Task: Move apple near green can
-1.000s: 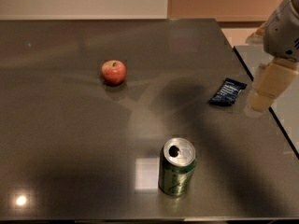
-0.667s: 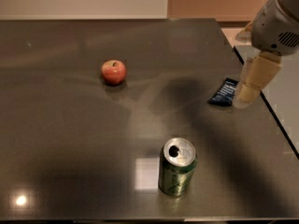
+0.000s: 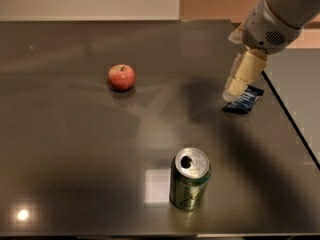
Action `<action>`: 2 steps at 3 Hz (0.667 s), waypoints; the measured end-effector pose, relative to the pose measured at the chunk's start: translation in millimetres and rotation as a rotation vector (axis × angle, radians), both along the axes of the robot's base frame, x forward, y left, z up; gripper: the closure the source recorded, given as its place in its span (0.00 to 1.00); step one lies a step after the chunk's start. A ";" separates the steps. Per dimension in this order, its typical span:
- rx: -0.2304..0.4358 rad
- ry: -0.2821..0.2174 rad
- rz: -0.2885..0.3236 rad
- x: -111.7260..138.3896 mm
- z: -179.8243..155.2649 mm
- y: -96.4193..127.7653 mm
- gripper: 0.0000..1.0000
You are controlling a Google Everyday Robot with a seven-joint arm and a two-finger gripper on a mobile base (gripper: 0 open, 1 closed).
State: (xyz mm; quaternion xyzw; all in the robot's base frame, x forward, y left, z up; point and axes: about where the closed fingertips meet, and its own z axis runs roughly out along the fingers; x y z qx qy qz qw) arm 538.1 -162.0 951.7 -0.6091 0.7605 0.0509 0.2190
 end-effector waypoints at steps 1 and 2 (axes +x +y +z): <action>0.048 -0.006 0.017 25.7 -9.9 18.5 0.00; 0.095 0.004 0.010 52.0 -23.0 34.9 0.00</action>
Offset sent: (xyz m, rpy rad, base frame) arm 0.0845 0.0515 -0.0373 0.1532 0.0166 -0.0093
